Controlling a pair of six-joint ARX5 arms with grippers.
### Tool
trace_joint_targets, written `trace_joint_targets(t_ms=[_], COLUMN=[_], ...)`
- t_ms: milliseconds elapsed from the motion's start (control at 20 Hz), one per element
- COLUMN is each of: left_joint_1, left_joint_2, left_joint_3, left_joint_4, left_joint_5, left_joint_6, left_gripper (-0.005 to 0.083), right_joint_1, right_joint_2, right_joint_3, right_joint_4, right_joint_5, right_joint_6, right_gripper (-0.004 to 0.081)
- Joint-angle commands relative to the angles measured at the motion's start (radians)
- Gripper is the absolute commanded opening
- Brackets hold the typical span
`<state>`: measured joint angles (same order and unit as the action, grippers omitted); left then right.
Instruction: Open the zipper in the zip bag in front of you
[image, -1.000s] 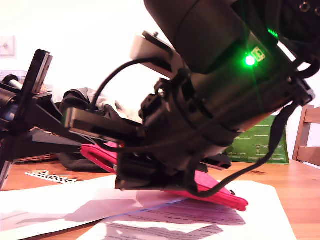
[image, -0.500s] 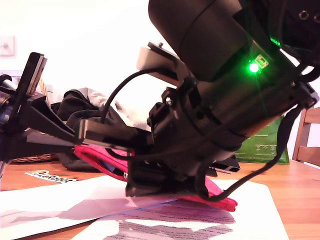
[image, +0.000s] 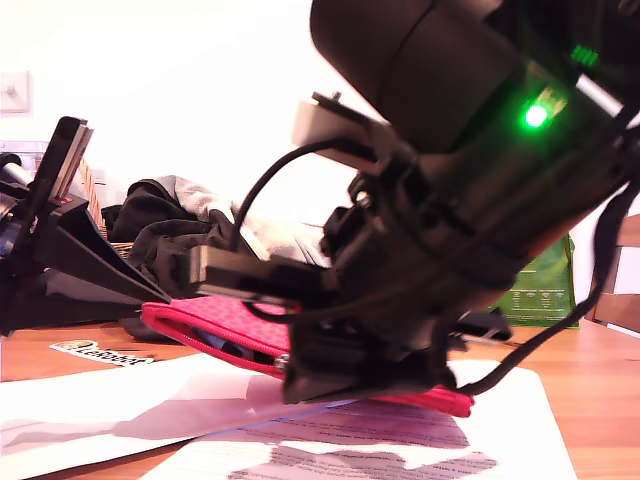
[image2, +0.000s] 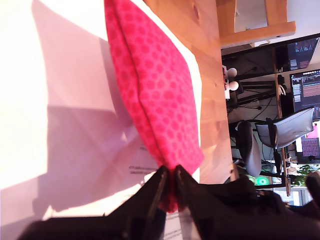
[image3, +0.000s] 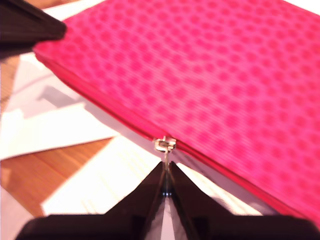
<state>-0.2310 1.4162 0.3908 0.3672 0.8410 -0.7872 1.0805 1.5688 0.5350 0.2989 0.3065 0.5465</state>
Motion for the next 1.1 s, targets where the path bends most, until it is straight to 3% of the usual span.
trace_joint_targets(t_ms=[0,650,1050], left_joint_1=[0.023,0.042,0.042], left_joint_2=[-0.004,-0.004,-0.004], left_joint_3=[0.010,0.010,0.010], left_joint_4=[0.022,0.022,0.022], left_joint_5=[-0.017,-0.029,-0.065], left_joint_6=[0.011,0.011,0.010], left_gripper=[-0.0019,-0.0019,-0.0019], right_joint_1=[-0.004,-0.019,-0.091], right_joint_2=[-0.006,-0.054,-0.143], right_joint_3=[-0.027,-0.027,-0.027], right_joint_4=[-0.053,-0.228,-0.329], right_joint_5=[0.018,0.073,0.097], right_joint_6=[0.003,0.000,-0.054], right_gripper=[-0.0011,-0.0011,-0.0011])
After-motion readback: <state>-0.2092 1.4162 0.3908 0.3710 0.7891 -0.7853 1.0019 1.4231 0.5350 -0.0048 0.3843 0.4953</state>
